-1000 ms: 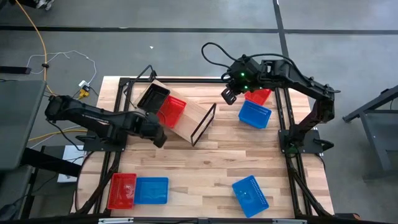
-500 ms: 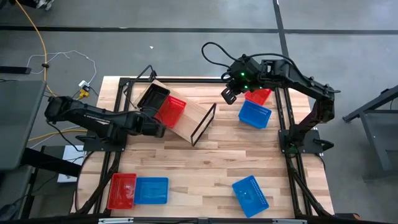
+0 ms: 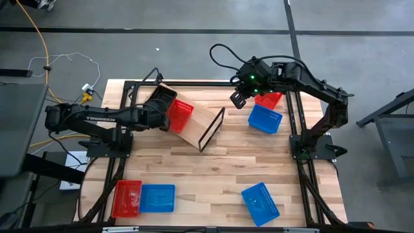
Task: Stack baskets on shelf by color
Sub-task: Put the middle right red bin on the shelf
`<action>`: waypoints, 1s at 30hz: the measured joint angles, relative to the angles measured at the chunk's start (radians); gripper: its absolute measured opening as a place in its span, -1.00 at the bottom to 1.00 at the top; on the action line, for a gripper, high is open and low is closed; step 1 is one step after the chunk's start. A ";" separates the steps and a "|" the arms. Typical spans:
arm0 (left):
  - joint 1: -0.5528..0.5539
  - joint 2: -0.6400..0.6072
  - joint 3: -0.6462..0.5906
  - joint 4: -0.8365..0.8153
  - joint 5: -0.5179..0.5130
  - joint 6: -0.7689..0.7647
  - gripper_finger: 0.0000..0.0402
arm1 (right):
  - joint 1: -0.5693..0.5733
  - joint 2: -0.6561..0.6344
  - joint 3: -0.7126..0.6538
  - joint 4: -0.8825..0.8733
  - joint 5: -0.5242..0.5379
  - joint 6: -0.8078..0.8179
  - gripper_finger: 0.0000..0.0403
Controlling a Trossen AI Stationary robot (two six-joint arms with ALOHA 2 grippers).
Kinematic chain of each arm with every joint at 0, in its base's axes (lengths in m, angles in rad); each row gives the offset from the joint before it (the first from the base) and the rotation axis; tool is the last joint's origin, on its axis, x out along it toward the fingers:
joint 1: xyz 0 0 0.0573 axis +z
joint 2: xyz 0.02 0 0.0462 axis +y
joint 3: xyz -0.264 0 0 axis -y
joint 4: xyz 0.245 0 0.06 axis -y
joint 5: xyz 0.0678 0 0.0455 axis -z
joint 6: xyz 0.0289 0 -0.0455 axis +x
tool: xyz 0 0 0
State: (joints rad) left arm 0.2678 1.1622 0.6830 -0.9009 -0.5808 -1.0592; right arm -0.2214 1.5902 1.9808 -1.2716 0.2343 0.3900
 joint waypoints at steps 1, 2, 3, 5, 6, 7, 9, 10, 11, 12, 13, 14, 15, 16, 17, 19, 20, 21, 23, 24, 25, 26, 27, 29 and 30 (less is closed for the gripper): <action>0.012 -0.011 0.000 0.000 0.000 0.012 -1.00 | 0.000 0.000 0.000 0.000 0.000 -0.003 -1.00; 0.023 -0.025 0.000 0.000 0.000 0.020 -1.00 | 0.000 0.000 0.000 0.000 0.000 -0.004 -1.00; 0.032 -0.040 0.000 0.000 0.002 0.023 -1.00 | 0.000 0.000 0.000 0.000 0.000 -0.005 -1.00; 0.043 -0.073 0.000 0.000 0.018 0.025 -1.00 | 0.000 0.000 0.000 0.000 -0.001 -0.009 -1.00; 0.044 -0.091 0.000 0.000 0.031 0.032 -1.00 | 0.000 0.000 0.000 0.000 -0.001 -0.011 -1.00; 0.044 -0.109 0.000 -0.001 0.048 0.042 -1.00 | 0.000 0.000 0.000 0.000 -0.001 -0.014 -1.00; 0.036 -0.143 0.000 -0.016 0.089 0.043 -1.00 | 0.000 0.000 0.000 0.000 -0.001 -0.014 -1.00; 0.028 -0.161 0.000 -0.028 0.107 0.041 -1.00 | 0.000 0.000 0.000 0.000 -0.001 -0.015 -1.00; 0.017 -0.178 0.000 -0.037 0.127 0.035 -1.00 | 0.000 0.000 0.000 -0.001 -0.001 -0.016 -1.00; 0.001 -0.195 0.000 -0.043 0.151 0.025 -1.00 | 0.000 0.000 0.000 -0.002 -0.001 -0.017 -1.00; -0.017 -0.210 0.000 -0.053 0.178 0.013 -1.00 | 0.000 0.000 0.000 -0.004 -0.001 -0.017 -1.00; -0.039 -0.223 0.000 -0.062 0.213 0.000 -1.00 | 0.000 0.000 0.000 -0.004 -0.001 -0.017 -1.00; -0.063 -0.230 0.000 -0.068 0.251 -0.010 -1.00 | 0.000 0.000 0.000 -0.004 -0.001 -0.017 -1.00; -0.086 -0.233 0.000 -0.078 0.289 -0.018 -1.00 | 0.000 0.000 0.000 -0.004 -0.001 -0.017 -1.00; -0.112 -0.232 0.000 -0.089 0.323 -0.029 -1.00 | 0.000 0.000 0.000 -0.004 -0.001 -0.018 -1.00; -0.164 -0.221 0.000 -0.090 0.356 -0.063 -1.00 | 0.000 0.000 0.000 -0.004 -0.001 -0.030 -1.00; -0.189 -0.210 0.001 -0.084 0.355 -0.084 -1.00 | -0.001 0.000 0.000 -0.003 0.002 -0.032 -1.00; -0.214 -0.196 0.001 -0.074 0.343 -0.105 -1.00 | -0.001 0.000 0.000 -0.003 0.002 -0.032 -1.00; -0.254 -0.169 0.001 -0.037 0.292 -0.140 -1.00 | -0.001 0.000 0.000 -0.001 0.002 -0.032 -1.00; -0.267 -0.150 0.001 -0.011 0.265 -0.150 -1.00 | -0.001 0.000 0.000 0.003 0.003 -0.032 -1.00; -0.276 -0.133 0.001 0.018 0.241 -0.157 -1.00 | -0.001 0.000 0.000 0.005 0.003 -0.032 -1.00; -0.282 -0.116 0.001 0.048 0.217 -0.159 -1.00 | -0.001 0.000 0.000 0.005 0.003 -0.032 -1.00; -0.284 -0.097 0.001 0.080 0.197 -0.159 -1.00 | -0.001 0.000 0.000 0.005 0.004 -0.032 -1.00; -0.282 -0.057 0.001 0.129 0.160 -0.160 -1.00 | -0.001 0.000 0.000 0.005 0.005 -0.032 -1.00; -0.279 -0.038 0.001 0.144 0.148 -0.161 -1.00 | -0.001 0.000 0.000 0.005 0.006 -0.032 -1.00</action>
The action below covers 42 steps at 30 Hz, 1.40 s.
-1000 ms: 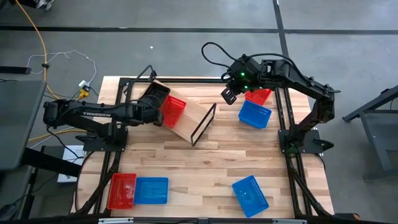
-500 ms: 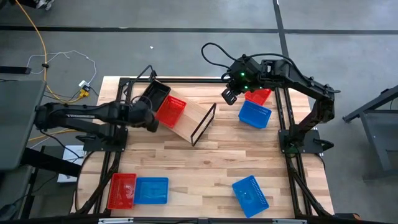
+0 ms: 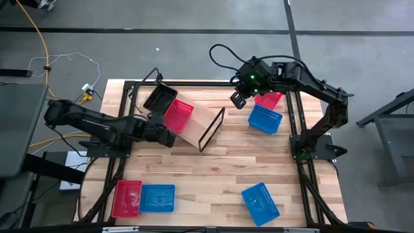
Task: Stack baskets on shelf by color
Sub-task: Put the middle right red bin on the shelf, then stack the top red bin into the red bin on the shelf
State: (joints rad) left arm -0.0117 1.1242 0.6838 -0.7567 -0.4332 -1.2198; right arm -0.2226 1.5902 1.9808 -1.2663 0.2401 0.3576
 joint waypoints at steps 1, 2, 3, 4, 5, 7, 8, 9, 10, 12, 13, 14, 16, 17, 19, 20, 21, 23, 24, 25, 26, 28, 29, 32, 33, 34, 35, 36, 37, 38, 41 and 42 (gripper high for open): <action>0.004 0.017 0.000 0.008 -0.008 0.000 -1.00 | 0.000 0.000 0.000 0.000 0.000 0.000 -1.00; 0.008 0.033 0.000 0.011 -0.013 -0.002 -1.00 | 0.000 0.000 0.000 0.000 0.000 0.000 -1.00; 0.013 0.048 0.000 0.010 -0.017 -0.006 -1.00 | 0.000 0.000 0.000 0.001 0.000 0.000 -1.00; 0.018 0.061 0.000 0.009 -0.028 -0.008 -1.00 | 0.000 0.000 0.000 0.001 0.000 0.000 -1.00; 0.023 0.070 0.000 0.010 -0.037 -0.008 -1.00 | 0.000 0.000 0.000 0.002 0.000 0.000 -1.00; 0.037 0.079 0.000 0.009 -0.058 -0.008 -1.00 | 0.000 0.000 0.000 0.002 0.000 0.000 -1.00; 0.045 0.080 0.000 0.010 -0.070 -0.008 -1.00 | 0.000 0.000 0.000 0.002 0.000 0.000 -1.00; 0.053 0.080 0.000 0.009 -0.083 -0.008 -1.00 | 0.000 0.000 0.000 0.002 0.000 0.000 -1.00; 0.062 0.079 0.000 0.009 -0.097 -0.008 -1.00 | 0.000 0.000 0.000 0.002 0.000 0.000 -1.00; 0.082 0.070 0.000 0.010 -0.113 -0.007 -1.00 | 0.000 0.000 0.000 0.002 -0.001 0.000 -1.00; 0.093 0.067 0.000 0.014 -0.117 0.002 -1.00 | 0.000 0.000 0.000 0.002 -0.001 0.000 -1.00; 0.102 0.065 0.000 0.018 -0.117 0.013 -1.00 | 0.000 0.000 0.000 0.002 -0.002 0.000 -1.00; 0.120 0.059 0.000 0.023 -0.118 0.031 -1.00 | 0.000 0.000 0.000 0.002 -0.003 0.000 -1.00; 0.128 0.059 0.000 0.025 -0.119 0.037 -1.00 | 0.000 0.000 0.000 0.002 -0.004 0.000 -1.00; 0.143 0.059 0.000 0.024 -0.115 0.050 -1.00 | 0.000 0.000 0.000 0.001 -0.004 0.000 -1.00; 0.150 0.058 0.002 0.023 -0.102 0.054 -1.00 | 0.000 0.000 0.000 -0.003 -0.004 0.000 -1.00; 0.154 0.054 0.006 0.019 -0.080 0.066 -1.00 | 0.000 0.000 0.000 -0.018 -0.003 0.000 -1.00; 0.154 0.032 0.021 0.019 -0.039 0.108 -1.00 | 0.000 0.000 0.000 -0.086 -0.003 -0.009 -1.00; 0.151 0.013 0.031 0.019 -0.022 0.137 -1.00 | 0.000 0.000 0.000 -0.129 -0.001 -0.019 -1.00; 0.146 -0.007 0.043 0.020 -0.011 0.166 -1.00 | 0.000 0.000 0.000 -0.174 0.008 -0.022 -1.00; 0.140 -0.031 0.055 0.021 -0.002 0.193 -1.00 | 0.000 0.000 0.000 -0.216 0.021 -0.022 -1.00; 0.129 -0.088 0.081 0.024 0.001 0.237 -1.00 | 0.000 0.000 0.000 -0.284 0.054 -0.003 -1.00; 0.122 -0.118 0.095 0.034 -0.002 0.258 -1.00 | -0.004 0.000 0.000 -0.306 0.067 0.005 -1.00; 0.095 -0.210 0.123 0.100 -0.016 0.351 -1.00 | -0.028 -0.017 -0.029 -0.281 0.062 0.017 -1.00; 0.086 -0.240 0.126 0.135 -0.019 0.389 -1.00 | -0.041 -0.032 -0.057 -0.262 0.045 0.018 -1.00; 0.076 -0.268 0.127 0.176 -0.020 0.426 -1.00 | -0.055 -0.046 -0.094 -0.237 0.033 0.021 -1.00; 0.067 -0.300 0.127 0.215 -0.019 0.460 -1.00 | -0.070 -0.064 -0.145 -0.216 0.025 0.030 -1.00; 0.057 -0.328 0.127 0.246 -0.019 0.488 -1.00 | -0.086 -0.080 -0.205 -0.205 0.022 0.039 -1.00; 0.047 -0.350 0.127 0.280 -0.020 0.512 -1.00 | -0.101 -0.098 -0.275 -0.178 0.022 0.050 -1.00; 0.036 -0.373 0.127 0.305 -0.020 0.534 -1.00 | -0.120 -0.118 -0.345 -0.132 0.023 0.058 -1.00; 0.007 -0.419 0.127 0.362 -0.021 0.599 -1.00 | -0.192 -0.171 -0.530 0.031 0.026 0.076 -1.00; 0.000 -0.432 0.127 0.366 -0.021 0.620 -1.00 | -0.222 -0.176 -0.575 0.089 0.010 0.082 -0.99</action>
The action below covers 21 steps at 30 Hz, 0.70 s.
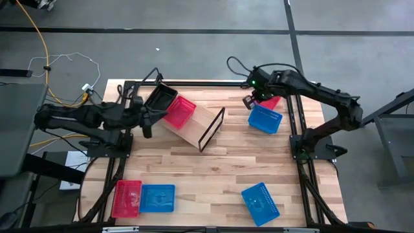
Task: Stack baskets on shelf by color
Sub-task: Stack the top red bin into the red bin on the shelf
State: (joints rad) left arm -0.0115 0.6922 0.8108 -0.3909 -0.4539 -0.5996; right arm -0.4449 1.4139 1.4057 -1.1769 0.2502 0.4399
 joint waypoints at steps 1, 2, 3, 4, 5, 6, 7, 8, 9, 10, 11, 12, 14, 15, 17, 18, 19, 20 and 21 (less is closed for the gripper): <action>-0.006 -0.008 0.000 0.001 0.000 0.018 -1.00 | -0.028 0.000 -0.037 0.052 -0.028 0.006 -0.98; -0.009 -0.014 0.000 0.005 0.000 0.031 -1.00 | -0.055 0.002 -0.067 0.098 -0.058 0.005 -0.96; -0.010 -0.019 0.000 0.005 0.000 0.035 -1.00 | -0.081 0.008 -0.090 0.135 -0.086 0.005 -0.92; -0.010 -0.023 0.000 0.004 -0.001 0.035 -1.00 | -0.102 0.020 -0.107 0.169 -0.100 -0.001 -0.87; -0.010 -0.025 0.000 0.004 -0.001 0.035 -1.00 | -0.122 0.035 -0.121 0.192 -0.109 -0.005 -0.80; -0.010 -0.025 0.000 0.004 -0.003 0.035 -1.00 | -0.140 0.056 -0.131 0.195 -0.113 -0.015 -0.73; -0.010 -0.025 0.000 0.004 -0.003 0.034 -1.00 | -0.156 0.081 -0.138 0.189 -0.113 -0.023 -0.65; -0.010 -0.025 0.000 0.004 -0.003 0.033 -1.00 | -0.168 0.107 -0.141 0.187 -0.115 -0.030 -0.56; -0.010 -0.024 0.000 0.002 -0.003 0.031 -1.00 | -0.180 0.133 -0.142 0.185 -0.118 -0.041 -0.47; -0.010 -0.024 0.000 0.000 -0.003 0.031 -1.00 | -0.191 0.160 -0.144 0.181 -0.121 -0.053 -0.38; -0.010 -0.023 0.000 -0.001 -0.003 0.031 -1.00 | -0.200 0.187 -0.145 0.173 -0.121 -0.056 -0.30; -0.010 -0.022 0.000 -0.001 -0.003 0.031 -1.00 | -0.207 0.212 -0.146 0.169 -0.120 -0.056 -0.22; -0.010 -0.021 0.000 -0.002 -0.003 0.031 -1.00 | -0.222 0.261 -0.146 0.173 -0.120 -0.056 -0.07; -0.010 -0.021 0.000 -0.002 -0.003 0.033 -1.00 | -0.227 0.280 -0.146 0.173 -0.118 -0.056 -0.02; -0.010 -0.022 0.000 -0.002 -0.003 0.034 -1.00 | -0.236 0.318 -0.146 0.173 -0.103 -0.053 0.07; -0.010 -0.022 0.000 -0.002 -0.003 0.034 -1.00 | -0.239 0.335 -0.146 0.173 -0.100 -0.046 0.09; -0.010 -0.022 0.000 -0.002 -0.003 0.035 -1.00 | -0.244 0.349 -0.146 0.174 -0.098 -0.038 0.11; -0.010 -0.022 0.000 -0.002 -0.003 0.035 -1.00 | -0.248 0.361 -0.146 0.178 -0.096 -0.032 0.12; -0.010 -0.022 0.000 -0.002 -0.003 0.035 -1.00 | -0.250 0.371 -0.146 0.188 -0.091 -0.028 0.12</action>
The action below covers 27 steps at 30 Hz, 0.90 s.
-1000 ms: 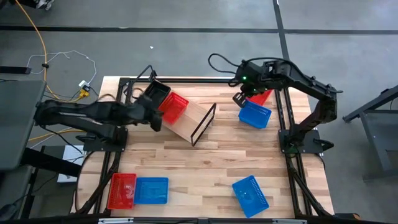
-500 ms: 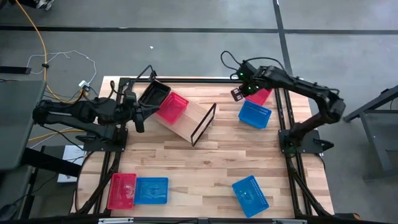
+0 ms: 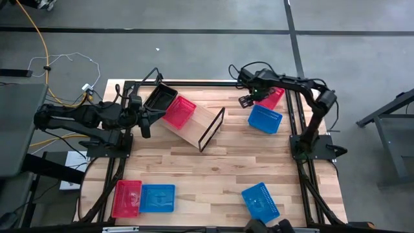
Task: Stack baskets on shelf by color
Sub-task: Stack the top red bin into the red bin on the shelf
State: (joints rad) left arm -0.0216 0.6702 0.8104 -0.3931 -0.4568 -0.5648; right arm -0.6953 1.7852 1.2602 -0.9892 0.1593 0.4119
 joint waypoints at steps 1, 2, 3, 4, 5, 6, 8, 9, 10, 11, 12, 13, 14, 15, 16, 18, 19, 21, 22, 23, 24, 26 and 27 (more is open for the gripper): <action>0.000 0.000 0.000 0.000 0.000 0.000 -1.00 | -0.003 0.009 0.000 0.011 0.007 0.008 0.12; 0.000 0.000 0.000 0.000 0.000 0.000 -1.00 | -0.006 0.015 0.000 0.018 0.018 0.017 0.11; 0.000 0.000 0.000 0.000 0.000 0.000 -1.00 | -0.007 0.019 0.000 0.029 0.028 0.025 0.10; 0.000 0.000 0.000 0.000 0.000 0.000 -1.00 | -0.011 0.022 0.000 0.041 0.034 0.033 0.08; 0.000 0.000 0.000 0.000 0.000 0.000 -1.00 | -0.013 0.025 0.000 0.051 0.042 0.037 0.05; 0.000 0.000 0.000 0.000 0.000 0.000 -1.00 | -0.016 0.028 0.000 0.058 0.045 0.042 0.02; 0.000 0.000 0.000 0.000 0.000 0.000 -1.00 | -0.023 0.034 0.000 0.064 0.045 0.059 -0.05; 0.000 0.000 0.000 0.000 0.000 0.000 -1.00 | -0.028 0.038 0.000 0.065 0.045 0.061 -0.09; 0.000 0.000 0.000 -0.001 0.000 0.000 -1.00 | -0.032 0.042 0.000 0.064 0.045 0.062 -0.14; 0.000 0.000 -0.001 -0.001 0.000 0.000 -1.00 | -0.035 0.046 0.000 0.062 0.043 0.062 -0.19; 0.000 0.000 -0.001 -0.001 0.000 0.000 -1.00 | -0.039 0.051 0.000 0.056 0.037 0.063 -0.23; 0.000 0.000 -0.001 -0.001 0.000 0.000 -1.00 | -0.041 0.056 0.000 0.050 0.032 0.062 -0.28; 0.000 0.000 -0.001 -0.001 0.000 0.000 -1.00 | -0.043 0.062 0.000 0.048 0.030 0.062 -0.32; 0.000 0.000 -0.001 -0.002 0.000 0.000 -1.00 | -0.045 0.068 0.000 0.047 0.025 0.062 -0.36; 0.000 0.000 -0.001 -0.002 0.000 0.000 -1.00 | -0.045 0.072 0.000 0.045 0.025 0.062 -0.40; 0.000 0.000 -0.001 -0.002 0.000 0.000 -1.00 | -0.045 0.076 0.000 0.045 0.024 0.063 -0.48; 0.000 0.000 -0.001 -0.002 0.001 0.000 -1.00 | -0.045 0.076 0.000 0.044 0.025 0.063 -0.53; 0.000 0.000 -0.001 -0.002 0.001 0.000 -1.00 | -0.045 0.076 0.000 0.046 0.030 0.062 -0.65; 0.000 0.000 -0.001 -0.002 0.001 0.001 -1.00 | -0.045 0.075 0.000 0.043 0.030 0.061 -0.73; 0.000 0.000 -0.001 -0.002 0.001 0.001 -1.00 | -0.045 0.073 0.000 0.038 0.031 0.057 -0.81; 0.000 0.000 -0.001 -0.002 0.001 0.001 -1.00 | -0.045 0.067 0.000 0.034 0.034 0.042 -0.89; 0.000 0.000 -0.001 -0.002 0.001 0.004 -1.00 | -0.038 0.045 0.000 0.033 0.049 0.012 -0.94; 0.000 0.000 -0.001 -0.002 0.001 0.008 -1.00 | -0.032 0.029 0.000 0.036 0.063 0.010 -0.93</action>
State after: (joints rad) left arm -0.0212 0.6704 0.8093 -0.3954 -0.4561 -0.5571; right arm -0.7271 1.8140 1.2602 -0.9537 0.2223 0.4214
